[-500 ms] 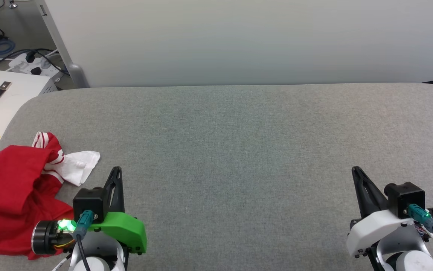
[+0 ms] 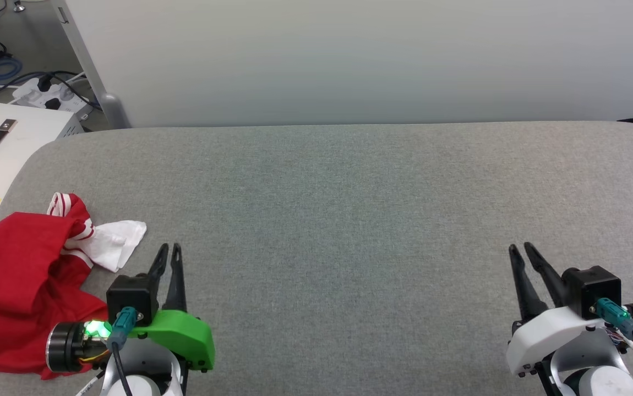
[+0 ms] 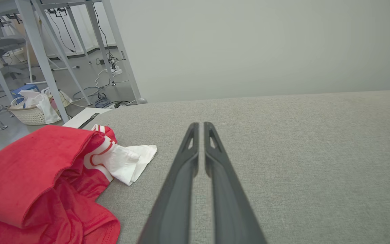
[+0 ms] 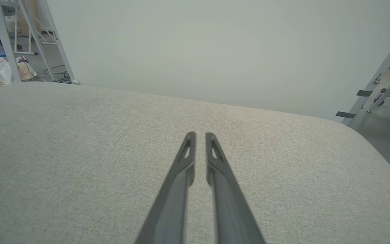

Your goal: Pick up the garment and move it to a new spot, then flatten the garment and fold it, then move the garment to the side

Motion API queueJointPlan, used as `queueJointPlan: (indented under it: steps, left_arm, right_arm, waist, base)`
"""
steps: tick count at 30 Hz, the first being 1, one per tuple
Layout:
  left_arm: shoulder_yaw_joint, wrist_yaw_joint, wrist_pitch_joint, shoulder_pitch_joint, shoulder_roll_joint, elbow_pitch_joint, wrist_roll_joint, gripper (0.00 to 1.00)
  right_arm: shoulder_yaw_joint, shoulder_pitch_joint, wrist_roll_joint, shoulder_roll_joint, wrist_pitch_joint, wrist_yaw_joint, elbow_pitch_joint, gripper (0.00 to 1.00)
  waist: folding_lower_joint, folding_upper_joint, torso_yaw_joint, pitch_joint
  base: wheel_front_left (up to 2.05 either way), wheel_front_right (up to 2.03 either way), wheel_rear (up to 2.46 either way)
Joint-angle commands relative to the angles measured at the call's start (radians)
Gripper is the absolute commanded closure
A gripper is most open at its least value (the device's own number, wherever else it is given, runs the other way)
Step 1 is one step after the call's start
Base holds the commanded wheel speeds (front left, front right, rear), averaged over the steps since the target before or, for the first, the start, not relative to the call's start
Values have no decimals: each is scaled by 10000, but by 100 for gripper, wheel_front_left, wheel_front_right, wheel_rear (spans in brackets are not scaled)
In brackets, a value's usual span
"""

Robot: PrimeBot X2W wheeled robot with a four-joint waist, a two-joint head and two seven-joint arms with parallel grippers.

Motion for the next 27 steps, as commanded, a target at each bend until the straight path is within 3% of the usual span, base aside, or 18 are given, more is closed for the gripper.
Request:
queueJointPlan:
  steps: [1, 27]
  left_arm:
    - [-17, -2, -24, -5, -1, 15, -28, 0]
    - [-380, 18, -566, -210, -13, 416, -573, 0]
  right_arm:
    - [-10, 0, 21, 0, -23, 0, 10, 0]
    - [-301, 27, 681, -1, -530, -2, -1, 0]
  waist:
    - [0, 0, 0, 1]
    - [0, 0, 8, -40]
  base:
    - [0, 0, 0]
    - [0, 0, 0]
